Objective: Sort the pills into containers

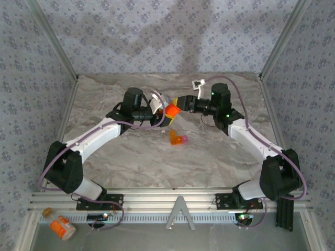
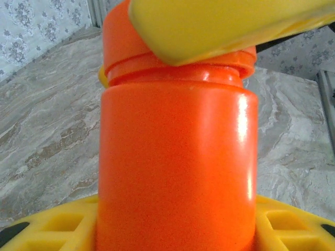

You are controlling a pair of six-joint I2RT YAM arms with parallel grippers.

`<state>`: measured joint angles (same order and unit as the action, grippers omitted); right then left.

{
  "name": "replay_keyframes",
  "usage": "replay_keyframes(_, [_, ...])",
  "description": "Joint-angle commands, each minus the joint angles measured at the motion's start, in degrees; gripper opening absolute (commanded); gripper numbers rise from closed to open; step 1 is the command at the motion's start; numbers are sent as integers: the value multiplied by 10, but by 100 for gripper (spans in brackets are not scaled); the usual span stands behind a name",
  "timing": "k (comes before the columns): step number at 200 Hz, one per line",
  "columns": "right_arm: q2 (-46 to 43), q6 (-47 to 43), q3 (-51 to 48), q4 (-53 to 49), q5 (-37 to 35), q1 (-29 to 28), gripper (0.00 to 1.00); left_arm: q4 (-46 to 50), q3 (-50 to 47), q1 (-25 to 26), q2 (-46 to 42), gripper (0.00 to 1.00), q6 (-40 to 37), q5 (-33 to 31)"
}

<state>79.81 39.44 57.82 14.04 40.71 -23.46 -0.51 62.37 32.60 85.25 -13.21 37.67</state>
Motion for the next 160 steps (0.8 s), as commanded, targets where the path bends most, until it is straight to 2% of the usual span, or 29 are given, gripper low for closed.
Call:
replay_keyframes(1, [-24,96,-45,84,-65,-7,43,-45,-4,-1,-22,0,9,-4])
replay_keyframes(41, [-43,150,-88,143,-126,-8,40,-59,-14,-1,-26,0,13,-12])
replay_keyframes(60, [-50,147,-89,149,-130,-9,40,-62,-16,-1,-27,0,13,-12])
replay_keyframes(123, [-48,1,-45,113,-14,-10,40,-57,-10,-2,-24,0,10,-4])
replay_keyframes(160, [-40,2,-31,85,-24,-13,46,-55,-3,-1,-19,0,10,-3])
